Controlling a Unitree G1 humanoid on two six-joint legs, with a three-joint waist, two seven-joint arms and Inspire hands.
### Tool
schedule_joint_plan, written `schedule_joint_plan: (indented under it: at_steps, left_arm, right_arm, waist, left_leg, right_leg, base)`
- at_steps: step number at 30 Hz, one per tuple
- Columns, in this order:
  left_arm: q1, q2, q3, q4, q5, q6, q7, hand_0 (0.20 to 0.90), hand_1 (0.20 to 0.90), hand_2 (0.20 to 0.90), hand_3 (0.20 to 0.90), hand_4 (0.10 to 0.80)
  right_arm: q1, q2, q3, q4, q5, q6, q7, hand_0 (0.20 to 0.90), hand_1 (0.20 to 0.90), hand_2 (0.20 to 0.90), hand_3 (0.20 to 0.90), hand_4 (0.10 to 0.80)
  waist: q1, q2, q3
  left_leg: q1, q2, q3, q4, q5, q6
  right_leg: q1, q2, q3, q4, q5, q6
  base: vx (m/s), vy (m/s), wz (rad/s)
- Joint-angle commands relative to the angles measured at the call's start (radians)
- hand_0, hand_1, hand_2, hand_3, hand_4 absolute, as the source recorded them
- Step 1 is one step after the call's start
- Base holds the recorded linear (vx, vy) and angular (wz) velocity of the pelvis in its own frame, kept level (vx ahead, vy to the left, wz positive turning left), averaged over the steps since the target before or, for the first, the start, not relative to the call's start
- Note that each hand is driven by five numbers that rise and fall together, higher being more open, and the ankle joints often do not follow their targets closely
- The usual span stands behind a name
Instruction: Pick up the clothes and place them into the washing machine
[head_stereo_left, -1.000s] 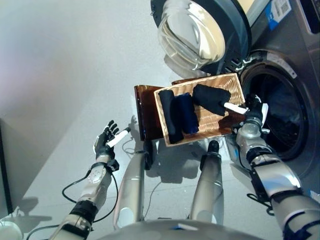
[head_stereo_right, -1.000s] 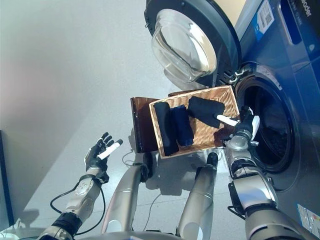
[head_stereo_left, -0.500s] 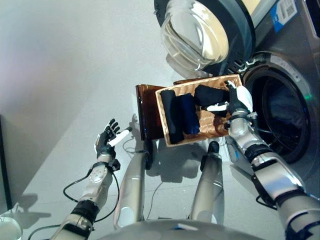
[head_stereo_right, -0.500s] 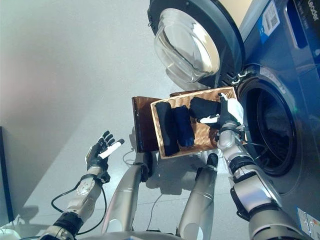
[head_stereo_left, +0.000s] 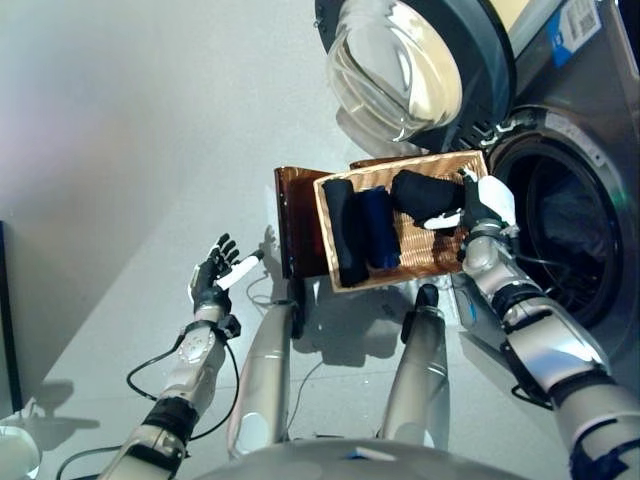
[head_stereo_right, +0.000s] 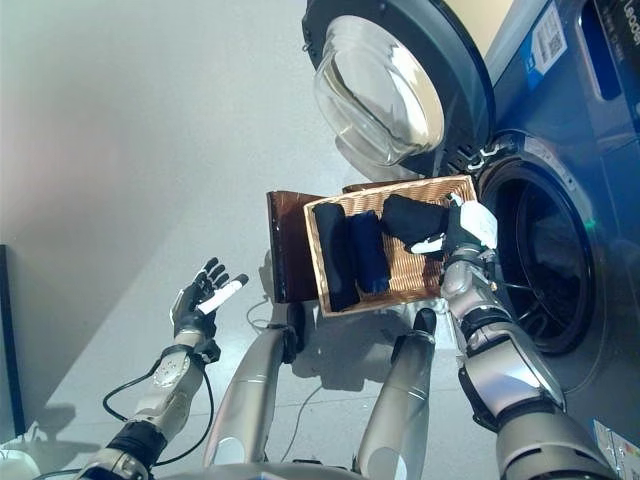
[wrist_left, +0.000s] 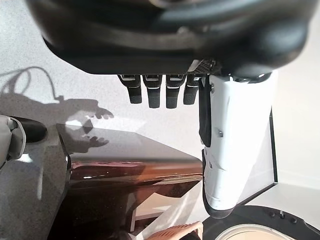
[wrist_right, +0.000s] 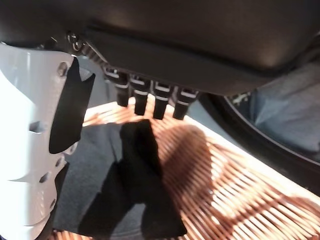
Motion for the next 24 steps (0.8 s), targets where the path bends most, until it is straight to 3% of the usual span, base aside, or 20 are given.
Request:
schedule_joint_plan:
  at_steps: [1, 17, 18, 22, 23, 24]
  left_arm:
    - [-0.006, 0.071, 0.056, -0.087, 0.020, -0.088, 0.004, 0.900, 0.900, 0.900, 0.900, 0.800]
    - [0.025, 0.087, 0.056, -0.154, 0.019, -0.089, -0.001, 0.900, 0.900, 0.900, 0.900, 0.800]
    - [0.030, 0.086, 0.058, -0.149, 0.017, -0.088, 0.003, 0.900, 0.900, 0.900, 0.900, 0.800]
    - [0.027, 0.082, 0.051, -0.149, 0.016, -0.088, 0.003, 0.900, 0.900, 0.900, 0.900, 0.800]
    - [0.028, 0.083, 0.051, -0.153, 0.014, -0.088, 0.002, 0.900, 0.900, 0.900, 0.900, 0.800]
    - [0.028, 0.082, 0.045, -0.153, 0.014, -0.087, 0.000, 0.900, 0.900, 0.900, 0.900, 0.800]
  right_arm:
    - [-0.105, -0.044, 0.007, 0.011, -0.006, -0.020, -0.032, 0.900, 0.900, 0.900, 0.900, 0.800]
    - [-0.120, 0.000, 0.010, 0.099, -0.016, 0.006, -0.021, 0.900, 0.900, 0.900, 0.900, 0.800]
    - [-0.125, 0.006, 0.015, 0.088, -0.013, 0.002, -0.022, 0.900, 0.900, 0.900, 0.900, 0.800]
    - [-0.130, 0.022, 0.029, 0.084, -0.026, 0.006, -0.022, 0.900, 0.900, 0.900, 0.900, 0.800]
    - [-0.134, 0.023, 0.033, 0.083, -0.030, 0.008, -0.021, 0.557, 0.557, 0.557, 0.557, 0.555]
    - [-0.142, 0.026, 0.035, 0.115, -0.055, 0.026, -0.022, 0.354, 0.354, 0.354, 0.354, 0.410]
  waist:
    - [0.029, -0.007, -0.011]
    - [0.069, 0.013, -0.006]
    - [0.075, 0.016, -0.003]
    - [0.077, 0.015, -0.002]
    - [0.077, 0.015, -0.003]
    - [0.079, 0.016, -0.003]
  left_leg:
    - [0.039, 0.063, -0.065, -0.001, -0.017, -0.060]
    - [-0.011, 0.043, -0.081, 0.013, -0.006, -0.057]
    - [-0.007, 0.048, -0.084, 0.040, -0.049, -0.060]
    - [-0.015, 0.043, -0.087, 0.043, -0.049, -0.058]
    - [-0.016, 0.043, -0.087, 0.043, -0.048, -0.058]
    - [-0.021, 0.042, -0.088, 0.044, -0.049, -0.058]
  right_leg:
    - [0.047, -0.022, 0.010, -0.038, 0.096, -0.056]
    - [0.010, -0.031, 0.000, -0.004, 0.085, -0.062]
    - [0.012, -0.028, 0.003, 0.029, 0.042, -0.056]
    - [0.002, -0.031, 0.005, 0.040, 0.040, -0.055]
    - [0.002, -0.032, 0.003, 0.041, 0.039, -0.055]
    - [0.002, -0.033, 0.002, 0.044, 0.038, -0.055]
  base:
    - [0.000, 0.000, 0.00]
    - [0.005, 0.005, 0.07]
    - [0.096, 0.001, 0.04]
    - [0.025, 0.002, 0.01]
    - [0.000, 0.000, 0.00]
    - [0.000, 0.000, 0.00]
